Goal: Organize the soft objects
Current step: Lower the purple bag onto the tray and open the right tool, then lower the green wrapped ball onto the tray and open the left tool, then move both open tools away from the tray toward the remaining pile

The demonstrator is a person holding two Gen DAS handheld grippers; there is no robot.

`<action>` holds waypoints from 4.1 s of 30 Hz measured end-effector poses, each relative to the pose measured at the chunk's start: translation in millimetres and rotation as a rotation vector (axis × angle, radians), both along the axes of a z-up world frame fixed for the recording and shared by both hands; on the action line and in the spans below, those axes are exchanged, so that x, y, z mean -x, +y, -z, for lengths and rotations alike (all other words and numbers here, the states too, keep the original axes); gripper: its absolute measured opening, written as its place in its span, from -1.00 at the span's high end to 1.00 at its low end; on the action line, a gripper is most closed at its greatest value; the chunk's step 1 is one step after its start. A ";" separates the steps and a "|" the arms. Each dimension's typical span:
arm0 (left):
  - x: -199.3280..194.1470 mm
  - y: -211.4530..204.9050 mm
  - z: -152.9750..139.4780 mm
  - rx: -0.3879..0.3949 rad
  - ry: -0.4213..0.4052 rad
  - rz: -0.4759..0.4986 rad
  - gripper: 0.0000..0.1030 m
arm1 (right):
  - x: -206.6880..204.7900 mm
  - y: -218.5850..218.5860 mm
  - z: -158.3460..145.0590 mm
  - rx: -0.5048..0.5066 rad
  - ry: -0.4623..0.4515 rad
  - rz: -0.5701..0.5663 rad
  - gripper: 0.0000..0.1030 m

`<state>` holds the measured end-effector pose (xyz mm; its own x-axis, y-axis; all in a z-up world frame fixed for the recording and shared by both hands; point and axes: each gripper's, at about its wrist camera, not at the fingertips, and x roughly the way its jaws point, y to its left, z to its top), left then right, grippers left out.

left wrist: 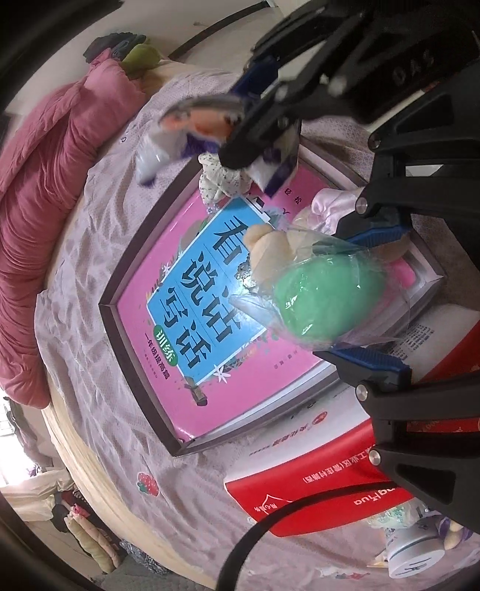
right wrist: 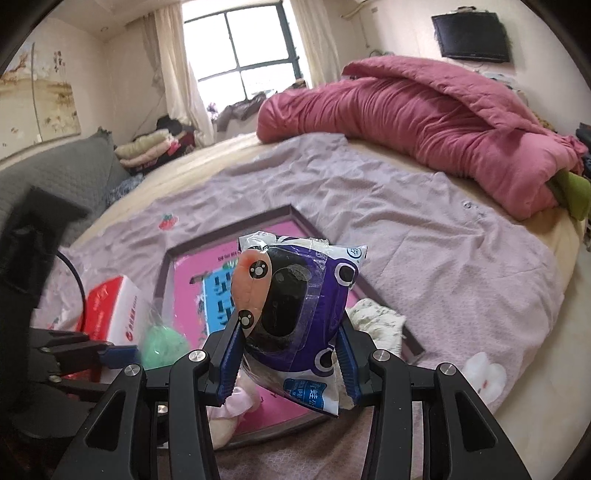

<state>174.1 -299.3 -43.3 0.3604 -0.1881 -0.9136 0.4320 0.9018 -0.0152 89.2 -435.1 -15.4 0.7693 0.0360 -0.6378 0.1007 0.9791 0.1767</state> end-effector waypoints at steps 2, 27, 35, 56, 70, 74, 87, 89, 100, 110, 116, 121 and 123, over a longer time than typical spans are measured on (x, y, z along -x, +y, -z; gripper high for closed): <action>-0.6 -0.7 0.9 -0.009 -0.004 0.001 0.08 | -5.0 -0.5 5.2 -0.004 0.021 0.011 0.09; -3.8 -6.9 5.0 -0.056 -0.024 0.017 0.08 | -21.4 -13.4 24.8 -0.089 0.090 0.002 -0.13; -5.2 -12.2 6.4 -0.062 -0.025 0.025 0.08 | -16.5 -16.5 19.6 -0.104 0.058 0.013 -0.38; -9.5 -18.2 8.3 -0.011 -0.014 0.026 0.08 | 17.3 -45.1 -8.7 -0.096 -0.092 0.148 -0.43; -6.5 -11.6 2.8 0.029 -0.009 0.028 -0.04 | 18.6 -38.1 -4.8 -0.074 -0.072 0.132 -0.43; -5.4 -6.9 -0.1 0.054 -0.004 0.016 -0.12 | 19.7 -37.0 -5.4 -0.071 -0.073 0.134 -0.43; 1.0 13.3 -14.7 0.111 -0.010 -0.025 -0.18 | 23.7 -30.6 -14.3 -0.044 -0.086 0.134 -0.45; 4.5 15.1 -18.5 0.119 -0.016 -0.022 -0.19 | 23.7 -29.0 -15.5 -0.040 -0.088 0.133 -0.45; 25.8 29.9 -41.2 0.157 -0.056 -0.032 -0.39 | 27.1 -17.0 -23.6 -0.019 -0.102 0.111 -0.45; 34.1 46.9 -58.0 0.173 -0.093 -0.065 -0.40 | 33.4 -5.0 -37.3 0.010 -0.131 0.096 -0.45; 40.8 56.1 -64.5 0.169 -0.108 -0.078 -0.43 | 37.9 1.1 -45.0 0.020 -0.144 0.086 -0.45; 46.9 65.4 -72.0 0.181 -0.122 -0.091 -0.44 | 42.4 6.4 -51.8 0.030 -0.157 0.076 -0.45; 48.3 68.0 -74.3 0.186 -0.127 -0.095 -0.44 | 43.2 9.1 -54.0 0.036 -0.160 0.071 -0.45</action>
